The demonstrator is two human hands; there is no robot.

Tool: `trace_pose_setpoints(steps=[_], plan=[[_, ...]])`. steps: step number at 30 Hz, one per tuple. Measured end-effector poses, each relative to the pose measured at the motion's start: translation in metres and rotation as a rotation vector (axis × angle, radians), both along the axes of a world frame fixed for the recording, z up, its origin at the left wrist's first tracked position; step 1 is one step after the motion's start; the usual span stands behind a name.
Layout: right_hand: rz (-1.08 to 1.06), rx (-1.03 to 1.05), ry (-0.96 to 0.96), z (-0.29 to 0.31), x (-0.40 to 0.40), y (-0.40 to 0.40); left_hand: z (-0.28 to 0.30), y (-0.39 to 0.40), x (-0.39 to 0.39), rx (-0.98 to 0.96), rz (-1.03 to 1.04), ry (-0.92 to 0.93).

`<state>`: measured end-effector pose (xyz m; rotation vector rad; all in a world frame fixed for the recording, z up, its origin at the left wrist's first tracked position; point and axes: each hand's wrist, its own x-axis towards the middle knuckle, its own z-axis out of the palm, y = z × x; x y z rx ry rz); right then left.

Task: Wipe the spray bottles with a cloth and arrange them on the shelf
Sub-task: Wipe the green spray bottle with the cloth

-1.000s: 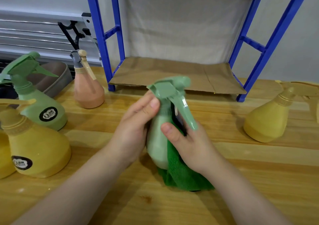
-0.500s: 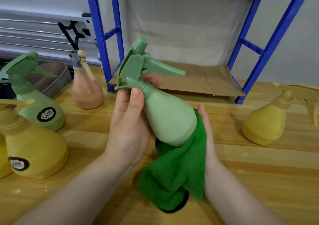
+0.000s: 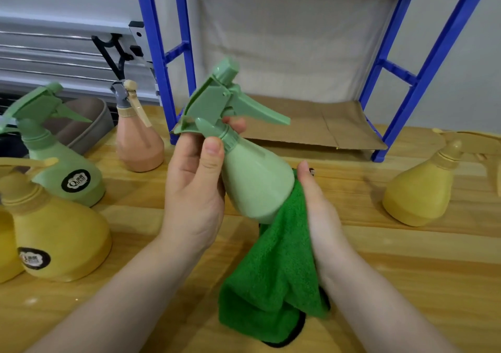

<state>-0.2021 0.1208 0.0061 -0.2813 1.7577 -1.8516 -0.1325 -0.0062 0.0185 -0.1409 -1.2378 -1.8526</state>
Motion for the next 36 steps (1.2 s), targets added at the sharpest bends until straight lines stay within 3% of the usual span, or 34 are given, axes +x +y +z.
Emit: trace_pose_setpoints(steps=[5, 15, 23, 26, 29, 32, 34, 36], plan=[[0.014, 0.051, 0.368, -0.005, 0.000, -0.006, -0.004, 0.011, 0.000, -0.093, -0.028, -0.061], [-0.257, 0.100, 0.720, 0.012, -0.019, 0.012, -0.013, -0.006, -0.007, -0.216, 0.091, -0.272], [-0.388, -0.072, 0.452, 0.046, -0.026, 0.024, -0.023, -0.015, -0.009, -0.286, 0.067, -0.389], [-0.351, -0.154, 0.459, 0.064, -0.029, 0.023, -0.023, -0.012, -0.009, -0.322, 0.043, -0.385], [-0.203, -0.103, 0.618, 0.077, -0.024, 0.017, -0.023, -0.010, -0.010, -0.315, 0.012, -0.373], [0.116, -0.040, 0.750, 0.078, -0.015, 0.000, -0.023, -0.006, -0.012, -0.319, -0.007, -0.350], [0.236, -0.162, 0.626, 0.071, -0.018, -0.010, -0.022, -0.005, -0.012, -0.301, -0.023, -0.345], [0.206, -0.229, 0.502, 0.068, -0.019, -0.014, -0.022, -0.006, -0.012, -0.291, -0.034, -0.355]])
